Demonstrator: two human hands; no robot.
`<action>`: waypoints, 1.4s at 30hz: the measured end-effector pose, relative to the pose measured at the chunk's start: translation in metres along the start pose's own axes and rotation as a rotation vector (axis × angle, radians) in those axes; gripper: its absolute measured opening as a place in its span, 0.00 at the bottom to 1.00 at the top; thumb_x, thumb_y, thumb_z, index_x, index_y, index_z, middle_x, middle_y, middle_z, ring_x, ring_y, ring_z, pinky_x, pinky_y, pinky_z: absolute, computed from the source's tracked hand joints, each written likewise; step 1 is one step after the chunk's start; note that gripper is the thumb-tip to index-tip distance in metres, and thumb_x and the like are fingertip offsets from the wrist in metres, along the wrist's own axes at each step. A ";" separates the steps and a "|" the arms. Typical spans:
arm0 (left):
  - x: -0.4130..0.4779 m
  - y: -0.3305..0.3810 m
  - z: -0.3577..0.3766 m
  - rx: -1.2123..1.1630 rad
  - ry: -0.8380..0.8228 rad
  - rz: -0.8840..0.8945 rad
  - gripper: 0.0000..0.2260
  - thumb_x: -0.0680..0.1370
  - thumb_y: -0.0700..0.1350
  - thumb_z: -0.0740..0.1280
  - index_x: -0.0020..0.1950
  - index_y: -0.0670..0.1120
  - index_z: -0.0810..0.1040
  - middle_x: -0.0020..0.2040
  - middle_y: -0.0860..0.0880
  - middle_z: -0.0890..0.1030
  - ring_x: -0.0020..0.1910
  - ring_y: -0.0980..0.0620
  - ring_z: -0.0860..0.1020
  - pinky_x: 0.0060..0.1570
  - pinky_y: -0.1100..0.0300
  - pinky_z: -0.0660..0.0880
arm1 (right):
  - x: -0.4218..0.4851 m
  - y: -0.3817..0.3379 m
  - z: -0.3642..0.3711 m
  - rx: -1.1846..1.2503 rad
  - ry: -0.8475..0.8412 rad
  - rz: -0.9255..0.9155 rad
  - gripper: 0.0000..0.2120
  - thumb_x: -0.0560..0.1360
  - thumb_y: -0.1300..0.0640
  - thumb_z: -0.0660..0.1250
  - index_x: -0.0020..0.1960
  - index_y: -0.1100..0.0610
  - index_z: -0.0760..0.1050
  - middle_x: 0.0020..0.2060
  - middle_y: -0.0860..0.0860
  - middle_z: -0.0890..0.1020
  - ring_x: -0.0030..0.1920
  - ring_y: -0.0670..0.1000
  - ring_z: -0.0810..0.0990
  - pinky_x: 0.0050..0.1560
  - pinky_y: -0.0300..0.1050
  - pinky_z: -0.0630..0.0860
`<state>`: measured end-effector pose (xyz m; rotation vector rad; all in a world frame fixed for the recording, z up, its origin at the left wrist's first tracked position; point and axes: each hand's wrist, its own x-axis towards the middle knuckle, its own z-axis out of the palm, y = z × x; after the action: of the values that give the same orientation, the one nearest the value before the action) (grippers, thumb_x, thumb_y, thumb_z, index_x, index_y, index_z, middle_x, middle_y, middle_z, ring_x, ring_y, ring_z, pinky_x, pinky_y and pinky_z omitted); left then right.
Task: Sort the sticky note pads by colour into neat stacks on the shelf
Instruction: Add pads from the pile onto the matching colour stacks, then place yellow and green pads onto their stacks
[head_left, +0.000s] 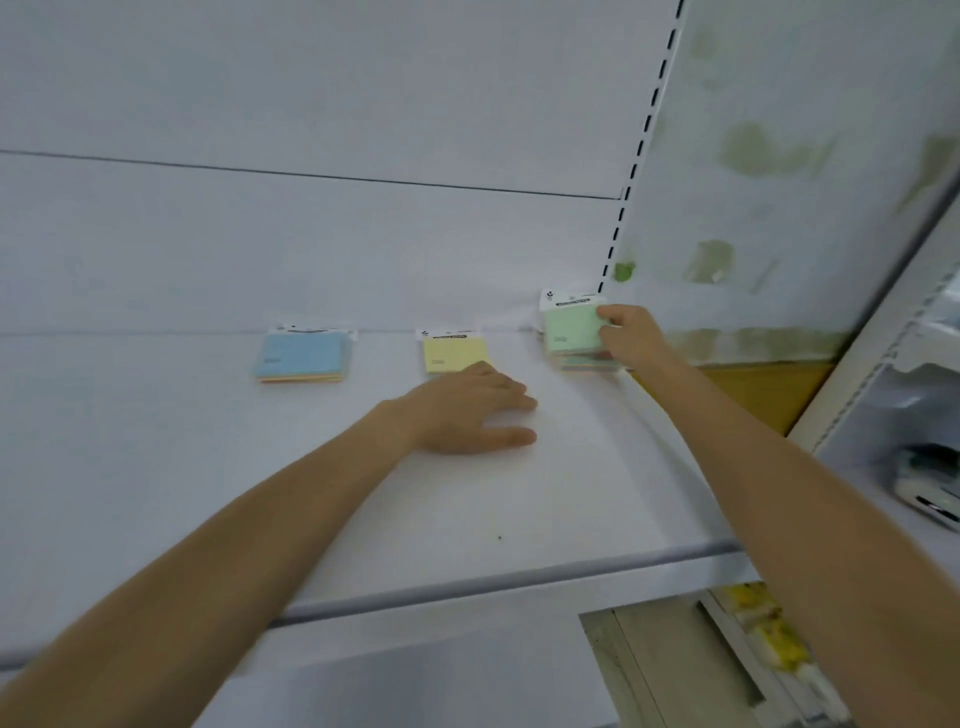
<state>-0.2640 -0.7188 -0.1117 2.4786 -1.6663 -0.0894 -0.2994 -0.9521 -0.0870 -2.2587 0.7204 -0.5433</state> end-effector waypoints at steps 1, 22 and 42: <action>0.000 0.002 0.003 -0.023 -0.007 -0.013 0.24 0.77 0.60 0.56 0.72 0.55 0.63 0.75 0.55 0.62 0.74 0.54 0.56 0.73 0.58 0.53 | 0.002 0.002 0.002 -0.072 0.009 -0.017 0.21 0.75 0.67 0.56 0.68 0.63 0.68 0.69 0.58 0.70 0.68 0.58 0.69 0.66 0.46 0.66; -0.022 0.000 0.000 -0.022 0.030 -0.141 0.22 0.78 0.58 0.58 0.71 0.56 0.65 0.74 0.59 0.63 0.74 0.60 0.58 0.70 0.63 0.57 | -0.018 0.020 0.023 -0.434 0.043 -0.301 0.19 0.77 0.51 0.52 0.62 0.55 0.73 0.65 0.55 0.73 0.66 0.59 0.66 0.68 0.52 0.61; -0.217 -0.088 -0.062 0.524 0.158 -0.432 0.20 0.80 0.54 0.52 0.70 0.49 0.68 0.69 0.49 0.72 0.66 0.46 0.71 0.60 0.54 0.69 | -0.129 -0.223 0.142 -0.741 -0.153 -1.117 0.19 0.80 0.51 0.51 0.69 0.54 0.65 0.64 0.55 0.74 0.64 0.57 0.72 0.62 0.50 0.67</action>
<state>-0.2576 -0.4803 -0.0724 3.0881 -1.1755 0.5472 -0.2426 -0.6665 -0.0437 -3.2535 -0.6318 -0.6327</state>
